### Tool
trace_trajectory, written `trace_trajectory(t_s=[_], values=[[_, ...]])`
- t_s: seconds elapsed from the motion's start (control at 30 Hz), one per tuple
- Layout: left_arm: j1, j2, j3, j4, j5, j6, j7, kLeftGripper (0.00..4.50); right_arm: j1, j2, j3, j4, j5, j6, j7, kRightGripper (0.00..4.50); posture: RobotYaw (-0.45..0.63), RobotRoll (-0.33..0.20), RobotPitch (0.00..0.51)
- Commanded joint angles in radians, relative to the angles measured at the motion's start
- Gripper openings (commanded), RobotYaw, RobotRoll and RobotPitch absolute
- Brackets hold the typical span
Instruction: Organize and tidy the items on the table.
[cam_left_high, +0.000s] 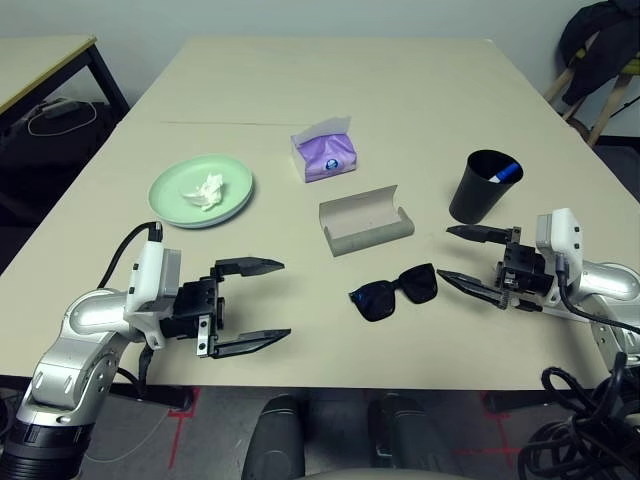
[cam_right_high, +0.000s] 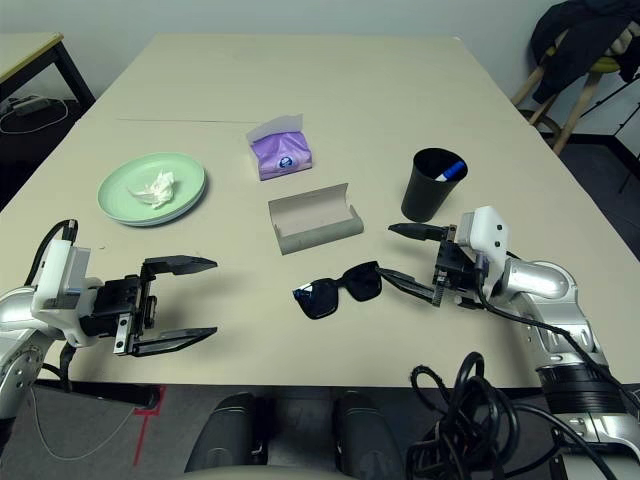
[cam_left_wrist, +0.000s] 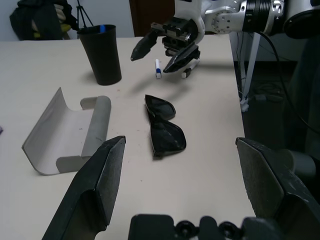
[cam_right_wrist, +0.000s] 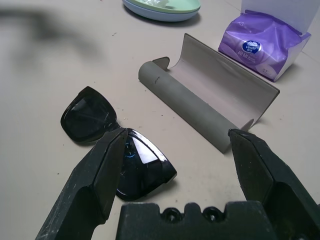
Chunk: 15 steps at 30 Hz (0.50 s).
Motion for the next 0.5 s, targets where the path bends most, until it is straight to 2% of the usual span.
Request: trace_trajectory(t_s=[0.03,0.3,0.5], values=[[-0.013,-0.008,-0.014,-0.019,-0.013,0.011,0.015,4.46,-0.021,-0.012,-0.002,-0.012,0.015,0.011,0.015,4.50,0.06,0.000,0.093],[-0.003,-0.020,-0.042,0.001,0.021,-0.022,0.008,4.46,-0.071,-0.039,0.009,-0.095,0.039,0.131,0.012,4.50,0.06,0.000,0.086],[0.011,0.000,-0.043,0.071,0.064,-0.083,-0.029,4.46,-0.115,-0.086,0.016,-0.172,0.043,0.295,-0.020,4.50,0.06,0.000,0.084]])
